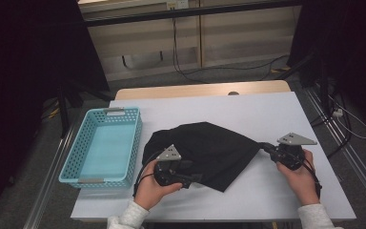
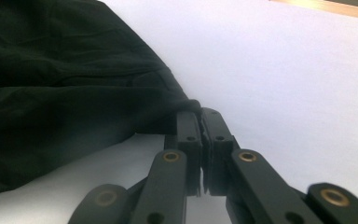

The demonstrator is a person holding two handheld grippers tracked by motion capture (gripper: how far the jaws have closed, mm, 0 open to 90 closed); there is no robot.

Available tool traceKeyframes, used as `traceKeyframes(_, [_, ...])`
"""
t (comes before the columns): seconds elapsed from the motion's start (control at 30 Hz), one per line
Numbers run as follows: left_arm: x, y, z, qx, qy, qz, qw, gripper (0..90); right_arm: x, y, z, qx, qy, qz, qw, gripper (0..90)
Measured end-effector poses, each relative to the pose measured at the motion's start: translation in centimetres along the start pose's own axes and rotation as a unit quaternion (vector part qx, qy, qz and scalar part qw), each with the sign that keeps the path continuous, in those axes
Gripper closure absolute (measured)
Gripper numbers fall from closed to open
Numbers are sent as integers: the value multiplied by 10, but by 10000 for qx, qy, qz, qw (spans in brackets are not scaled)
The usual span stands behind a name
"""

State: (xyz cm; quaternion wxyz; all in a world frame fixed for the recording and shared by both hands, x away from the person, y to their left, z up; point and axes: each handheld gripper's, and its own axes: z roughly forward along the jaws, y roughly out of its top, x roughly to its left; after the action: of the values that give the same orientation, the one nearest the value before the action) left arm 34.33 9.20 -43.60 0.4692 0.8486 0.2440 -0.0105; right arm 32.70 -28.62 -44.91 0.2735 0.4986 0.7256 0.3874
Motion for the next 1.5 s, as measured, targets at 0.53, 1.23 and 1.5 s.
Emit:
traceKeyframes(0.53, [-1,-9,17,207,59,42,9998,456,5,0,0,8,79,-104,9999,862])
traceKeyframes(1.23, [-36,-5,58,433,-227,769,9958,384,7,-3,-2,84,93,-69,9999,853])
traceKeyframes(1.5, [-42,-2,62,542,31,1075,9927,468,7,-5,-4,69,90,-45,9999,847])
